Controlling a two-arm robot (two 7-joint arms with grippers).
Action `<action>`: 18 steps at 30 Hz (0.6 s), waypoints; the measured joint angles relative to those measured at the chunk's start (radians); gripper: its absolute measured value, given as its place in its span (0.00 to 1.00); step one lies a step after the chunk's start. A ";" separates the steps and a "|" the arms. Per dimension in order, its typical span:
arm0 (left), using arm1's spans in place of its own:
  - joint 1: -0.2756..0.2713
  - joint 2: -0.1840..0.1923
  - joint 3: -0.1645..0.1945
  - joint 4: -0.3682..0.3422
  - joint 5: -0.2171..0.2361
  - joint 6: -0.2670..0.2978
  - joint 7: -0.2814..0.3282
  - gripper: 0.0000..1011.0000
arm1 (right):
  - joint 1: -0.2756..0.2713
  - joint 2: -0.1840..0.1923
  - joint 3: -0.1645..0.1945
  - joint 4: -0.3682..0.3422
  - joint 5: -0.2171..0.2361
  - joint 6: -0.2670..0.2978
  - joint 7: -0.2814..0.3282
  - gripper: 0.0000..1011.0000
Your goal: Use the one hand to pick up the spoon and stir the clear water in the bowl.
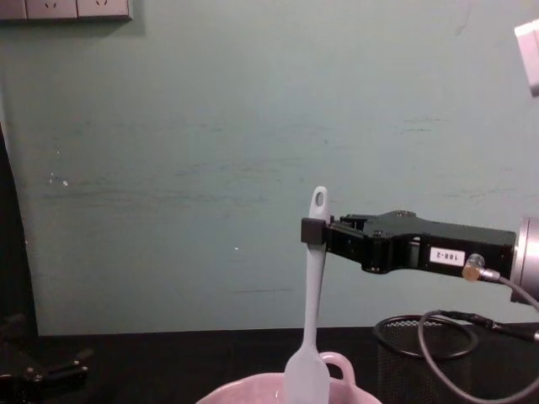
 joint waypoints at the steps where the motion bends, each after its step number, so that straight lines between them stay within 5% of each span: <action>1: 0.000 0.000 0.000 0.000 0.000 0.000 0.000 1.00 | 0.000 -0.001 0.001 0.003 -0.003 -0.002 0.001 0.11; 18: 0.000 0.000 0.000 0.000 0.000 0.000 0.000 1.00 | -0.025 0.006 0.020 0.001 -0.047 0.005 0.030 0.11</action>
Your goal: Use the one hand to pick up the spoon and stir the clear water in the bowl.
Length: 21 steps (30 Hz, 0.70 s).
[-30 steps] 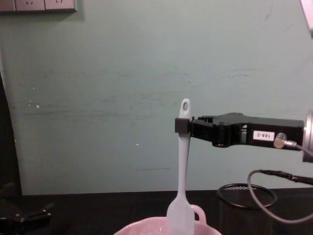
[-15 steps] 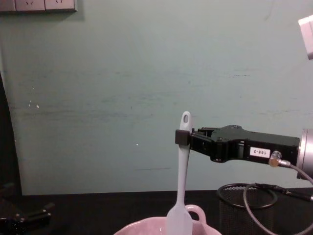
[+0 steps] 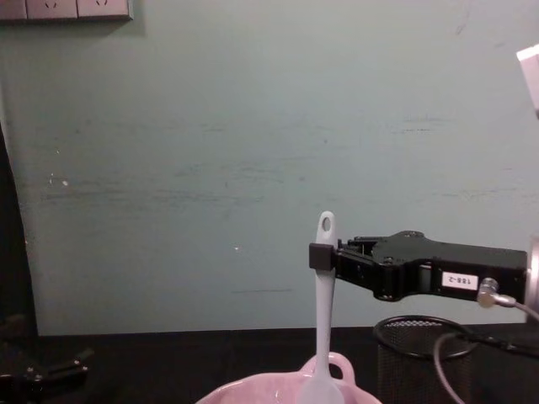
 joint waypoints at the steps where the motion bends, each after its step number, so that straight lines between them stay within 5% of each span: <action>1: 0.000 0.000 0.000 0.000 0.000 0.000 0.000 1.00 | -0.006 0.007 0.002 -0.013 0.001 0.007 0.010 0.11; 11: 0.000 0.000 0.000 0.000 0.000 0.000 0.000 1.00 | -0.062 0.057 -0.004 -0.116 0.040 0.057 0.069 0.11; 21: 0.000 0.000 0.000 0.000 0.000 0.000 0.000 1.00 | -0.052 0.026 -0.046 -0.108 0.060 0.073 0.091 0.11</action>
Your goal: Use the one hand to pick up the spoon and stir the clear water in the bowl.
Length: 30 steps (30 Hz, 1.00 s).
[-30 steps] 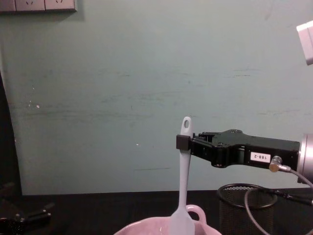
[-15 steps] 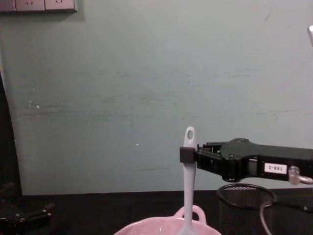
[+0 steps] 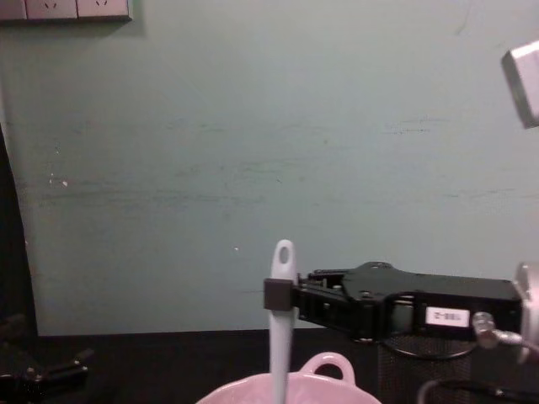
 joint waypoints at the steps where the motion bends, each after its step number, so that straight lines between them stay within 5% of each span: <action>1: 0.000 0.000 0.000 0.000 0.000 0.000 0.000 1.00 | 0.003 -0.006 -0.003 0.005 0.001 0.000 0.000 0.11; 11: 0.000 0.000 0.000 0.000 0.000 0.000 0.000 1.00 | 0.044 -0.098 -0.025 0.091 -0.044 -0.061 -0.055 0.11; 20: 0.000 0.000 0.000 0.000 0.000 0.000 0.000 1.00 | 0.073 -0.181 -0.006 0.195 -0.110 -0.134 -0.133 0.11; 30: 0.000 0.000 0.000 0.000 0.000 0.000 0.000 1.00 | 0.102 -0.209 0.023 0.271 -0.170 -0.177 -0.174 0.11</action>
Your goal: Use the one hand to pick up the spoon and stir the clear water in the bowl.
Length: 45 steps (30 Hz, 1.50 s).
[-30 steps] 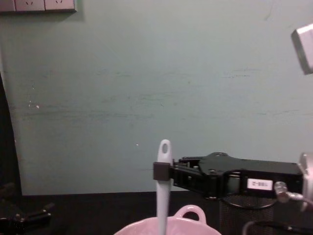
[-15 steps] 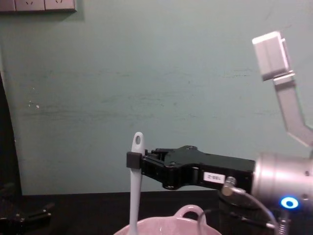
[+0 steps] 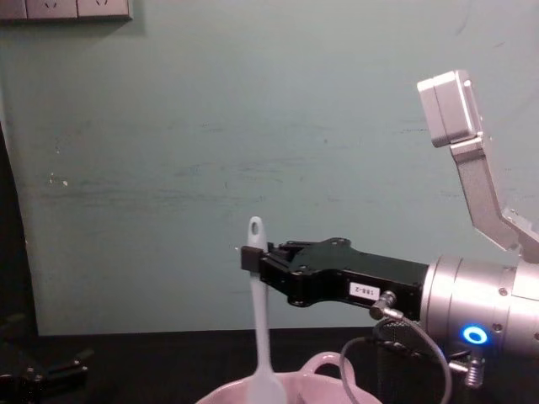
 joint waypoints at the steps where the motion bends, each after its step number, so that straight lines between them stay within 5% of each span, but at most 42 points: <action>1: 0.000 0.000 0.000 0.000 0.000 0.000 0.000 1.00 | 0.001 0.000 0.003 0.004 -0.003 -0.002 -0.001 0.11; 14: 0.000 0.000 0.000 0.000 0.000 0.000 0.000 1.00 | -0.039 0.049 0.047 -0.049 -0.015 0.012 0.013 0.11; 27: 0.000 0.000 0.000 0.000 0.000 0.000 0.000 1.00 | -0.126 0.157 0.053 -0.244 0.076 0.113 0.123 0.11; 39: 0.000 0.000 0.000 0.000 0.000 0.000 0.000 1.00 | -0.111 0.136 -0.004 -0.254 0.121 0.163 0.143 0.11; 45: 0.000 0.000 0.000 0.000 0.000 0.000 0.000 1.00 | -0.095 0.093 -0.022 -0.205 0.112 0.123 0.114 0.11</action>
